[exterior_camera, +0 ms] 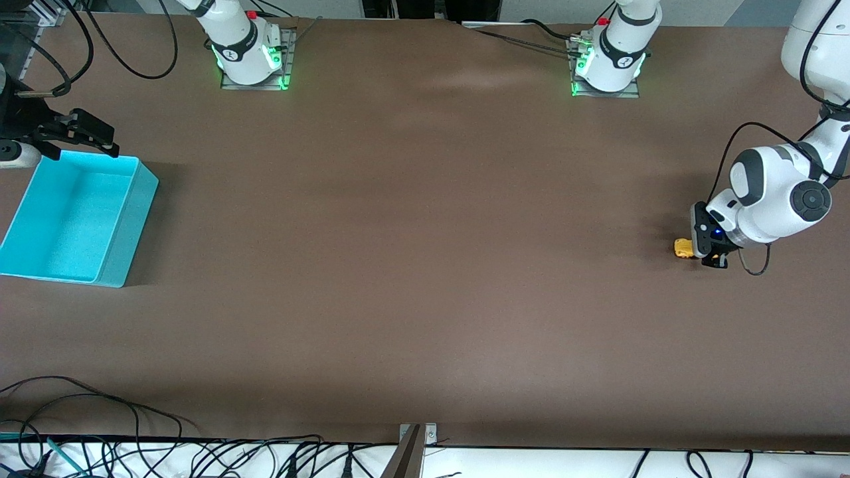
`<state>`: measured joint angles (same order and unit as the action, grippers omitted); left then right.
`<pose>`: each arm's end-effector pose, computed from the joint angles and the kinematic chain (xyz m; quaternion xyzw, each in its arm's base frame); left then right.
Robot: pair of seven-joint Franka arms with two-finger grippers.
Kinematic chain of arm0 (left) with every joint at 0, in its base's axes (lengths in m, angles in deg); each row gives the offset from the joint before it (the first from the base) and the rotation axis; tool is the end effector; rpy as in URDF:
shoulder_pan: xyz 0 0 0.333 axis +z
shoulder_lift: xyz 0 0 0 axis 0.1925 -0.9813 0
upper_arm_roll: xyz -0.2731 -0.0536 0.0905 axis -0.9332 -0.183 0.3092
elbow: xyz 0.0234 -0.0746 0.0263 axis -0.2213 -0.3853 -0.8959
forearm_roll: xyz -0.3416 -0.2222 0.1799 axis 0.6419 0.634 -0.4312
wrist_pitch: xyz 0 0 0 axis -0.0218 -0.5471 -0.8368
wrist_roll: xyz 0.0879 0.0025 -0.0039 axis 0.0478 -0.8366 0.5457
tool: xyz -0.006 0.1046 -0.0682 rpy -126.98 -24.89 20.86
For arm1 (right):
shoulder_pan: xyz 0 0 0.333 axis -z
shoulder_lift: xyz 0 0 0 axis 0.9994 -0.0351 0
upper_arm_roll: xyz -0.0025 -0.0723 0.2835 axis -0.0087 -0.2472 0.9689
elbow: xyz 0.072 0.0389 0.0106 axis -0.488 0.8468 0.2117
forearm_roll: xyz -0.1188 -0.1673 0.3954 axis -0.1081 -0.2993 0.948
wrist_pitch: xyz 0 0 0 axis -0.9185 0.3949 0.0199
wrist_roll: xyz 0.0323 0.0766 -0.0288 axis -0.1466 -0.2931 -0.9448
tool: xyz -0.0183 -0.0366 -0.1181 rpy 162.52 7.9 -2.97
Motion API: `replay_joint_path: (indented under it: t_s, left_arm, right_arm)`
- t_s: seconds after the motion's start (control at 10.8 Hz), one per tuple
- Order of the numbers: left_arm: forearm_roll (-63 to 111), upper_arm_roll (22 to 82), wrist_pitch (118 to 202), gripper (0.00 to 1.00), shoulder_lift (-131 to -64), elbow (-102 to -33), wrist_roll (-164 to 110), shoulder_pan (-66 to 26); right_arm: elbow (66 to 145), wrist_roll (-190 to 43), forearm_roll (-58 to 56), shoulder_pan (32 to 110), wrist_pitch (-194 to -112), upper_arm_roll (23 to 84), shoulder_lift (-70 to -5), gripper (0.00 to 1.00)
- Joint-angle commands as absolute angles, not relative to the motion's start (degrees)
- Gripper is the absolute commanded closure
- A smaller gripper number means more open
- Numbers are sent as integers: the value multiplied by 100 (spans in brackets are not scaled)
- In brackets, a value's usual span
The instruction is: Wind up and store yellow beetle car
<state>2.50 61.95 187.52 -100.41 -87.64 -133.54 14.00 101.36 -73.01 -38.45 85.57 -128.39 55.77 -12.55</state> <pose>0.5727 0.1649 0.0970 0.6860 -0.7268 -0.0339 0.0054 0.5979 -0.0078 0.5587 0.9993 0.0322 -0.0199 0.0013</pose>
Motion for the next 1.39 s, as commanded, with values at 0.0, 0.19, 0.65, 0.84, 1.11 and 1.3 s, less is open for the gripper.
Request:
replay_joint_path:
  t_s: [0.0,0.19,0.65,0.84,1.11,1.3]
  left_arm:
    - [47,6170,18806,100,-10310,-8573,-13462,1474]
    - [47,6170,18815,100,-10310,-8573,-13462,1483]
    - [64,6170,18815,100,-10310,-8564,-13444,1492]
    - [99,6170,18806,100,-10310,-8564,-13409,1492]
    - [152,6170,18806,100,-10310,-8564,-13339,1501]
    - [152,6170,18806,100,-10310,-8564,-13181,1571]
  right_arm:
    - [10015,-7378,-3740,8553,-12762,5541,-1292,0]
    - [10024,-7378,-3740,8553,-12753,5541,-1292,0]
    - [10015,-7378,-3740,8562,-12762,5541,-1292,0]
    - [10024,-7378,-3740,8562,-12762,5541,-1292,0]
    - [10024,-7378,-3749,8562,-12762,5541,-1292,0]
    - [10024,-7378,-3740,8561,-12762,5541,-1292,0]
